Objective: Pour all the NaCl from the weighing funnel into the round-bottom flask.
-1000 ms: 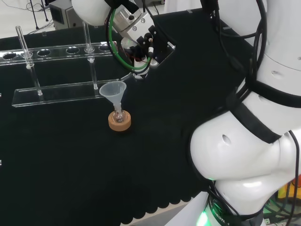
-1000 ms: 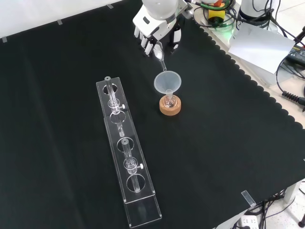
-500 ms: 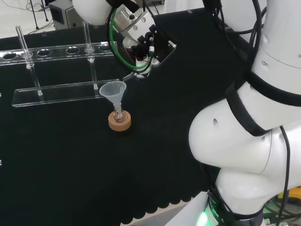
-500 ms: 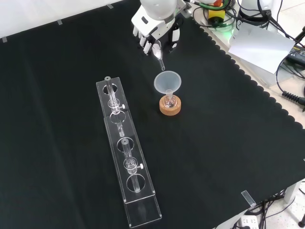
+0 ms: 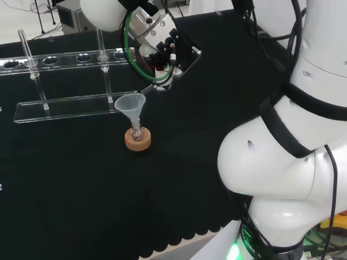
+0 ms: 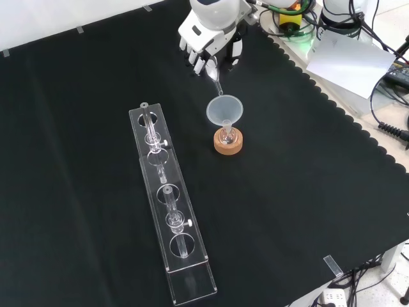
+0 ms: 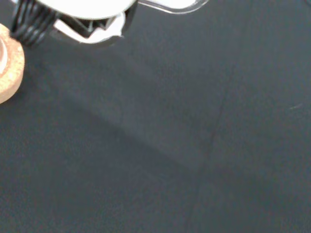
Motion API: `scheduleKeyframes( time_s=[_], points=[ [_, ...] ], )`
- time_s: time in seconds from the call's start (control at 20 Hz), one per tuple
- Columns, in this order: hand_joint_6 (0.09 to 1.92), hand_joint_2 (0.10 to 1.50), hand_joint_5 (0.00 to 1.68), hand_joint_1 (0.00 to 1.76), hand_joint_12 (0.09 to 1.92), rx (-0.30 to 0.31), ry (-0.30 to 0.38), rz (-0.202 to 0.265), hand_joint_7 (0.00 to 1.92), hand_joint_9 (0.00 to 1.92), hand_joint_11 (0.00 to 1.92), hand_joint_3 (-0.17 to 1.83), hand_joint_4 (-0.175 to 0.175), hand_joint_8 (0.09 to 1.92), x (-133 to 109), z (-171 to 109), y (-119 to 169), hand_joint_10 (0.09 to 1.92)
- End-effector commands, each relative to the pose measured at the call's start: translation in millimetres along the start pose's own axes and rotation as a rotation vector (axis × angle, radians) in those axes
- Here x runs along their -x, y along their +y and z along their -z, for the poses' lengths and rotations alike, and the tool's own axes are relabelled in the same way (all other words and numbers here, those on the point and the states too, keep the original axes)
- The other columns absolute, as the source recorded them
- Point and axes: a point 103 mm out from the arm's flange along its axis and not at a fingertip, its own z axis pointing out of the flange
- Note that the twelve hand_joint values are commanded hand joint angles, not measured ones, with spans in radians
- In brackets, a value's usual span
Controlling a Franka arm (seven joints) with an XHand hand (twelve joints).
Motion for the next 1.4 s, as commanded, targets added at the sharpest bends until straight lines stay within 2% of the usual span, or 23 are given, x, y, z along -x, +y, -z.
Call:
scheduleKeyframes(
  time_s=[0.05,0.2,0.45,0.6,0.95,1.0,1.1,1.35,1.4],
  points=[
    [0.83,0.57,1.24,1.13,0.9,-0.021,-0.019,-0.007,1.11,1.33,1.09,0.85,0.175,0.48,7,-3,2,0.12],
    [0.83,0.57,1.24,1.13,0.9,-0.036,-0.041,-0.01,1.11,1.33,1.1,0.85,0.175,0.48,3,1,4,0.12],
    [0.83,0.57,1.24,1.13,0.9,-0.017,-0.024,-0.003,1.11,1.33,1.1,0.85,0.175,0.48,8,-2,4,0.12],
    [0.83,0.57,1.24,1.13,0.9,-0.019,-0.039,-0.001,1.11,1.33,1.1,0.85,0.175,0.48,8,-1,4,0.12],
    [0.83,0.57,1.24,1.13,0.9,-0.02,-0.058,0.01,1.11,1.33,1.1,0.85,0.175,0.48,-8,13,7,0.12],
    [0.83,0.57,1.24,1.13,0.9,-0.032,-0.082,-0.001,1.11,1.33,1.1,0.85,0.175,0.48,-9,15,7,0.12],
    [0.83,0.57,1.24,1.13,0.9,-0.028,-0.061,0.001,1.11,1.34,1.1,0.85,0.175,0.48,1,7,7,0.11],
    [0.83,0.57,1.24,1.13,0.89,-0.019,-0.049,0.013,1.11,1.34,1.1,0.85,0.175,0.48,1,8,7,0.11],
    [0.83,0.57,1.24,1.13,0.89,-0.012,-0.042,0.033,1.11,1.34,1.1,0.85,0.175,0.48,0,8,7,0.11]
  ],
)
